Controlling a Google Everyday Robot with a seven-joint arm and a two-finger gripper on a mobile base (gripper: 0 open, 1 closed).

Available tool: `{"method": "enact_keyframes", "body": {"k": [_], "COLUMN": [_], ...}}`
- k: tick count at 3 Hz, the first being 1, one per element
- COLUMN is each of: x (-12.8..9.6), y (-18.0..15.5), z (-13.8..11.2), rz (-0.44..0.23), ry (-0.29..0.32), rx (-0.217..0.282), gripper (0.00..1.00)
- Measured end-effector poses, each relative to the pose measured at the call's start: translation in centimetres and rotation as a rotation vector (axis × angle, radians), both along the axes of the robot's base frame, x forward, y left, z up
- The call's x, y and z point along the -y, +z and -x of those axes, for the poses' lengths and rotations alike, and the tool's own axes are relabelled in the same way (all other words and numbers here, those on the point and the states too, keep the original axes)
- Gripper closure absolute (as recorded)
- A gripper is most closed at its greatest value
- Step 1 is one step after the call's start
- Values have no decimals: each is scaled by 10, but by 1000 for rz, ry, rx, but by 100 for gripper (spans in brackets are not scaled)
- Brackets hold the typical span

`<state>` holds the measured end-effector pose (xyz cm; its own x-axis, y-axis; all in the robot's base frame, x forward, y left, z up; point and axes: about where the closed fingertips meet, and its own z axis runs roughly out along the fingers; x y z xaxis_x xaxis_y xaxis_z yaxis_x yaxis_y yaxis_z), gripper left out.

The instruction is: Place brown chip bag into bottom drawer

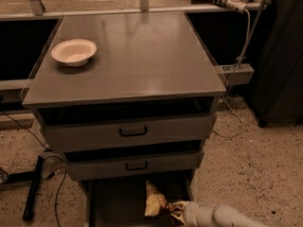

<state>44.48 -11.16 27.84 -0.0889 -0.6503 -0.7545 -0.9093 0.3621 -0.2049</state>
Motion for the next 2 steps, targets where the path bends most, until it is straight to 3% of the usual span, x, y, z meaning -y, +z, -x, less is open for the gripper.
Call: {"method": "enact_keyframes", "body": {"k": [1,2], "x": [-1,-16], "y": [-53,-79], "z": [0,-15], "rz": [-17,-34], "ry": [-18,-6], "rx": [-30,-28], "gripper": [100,100]}}
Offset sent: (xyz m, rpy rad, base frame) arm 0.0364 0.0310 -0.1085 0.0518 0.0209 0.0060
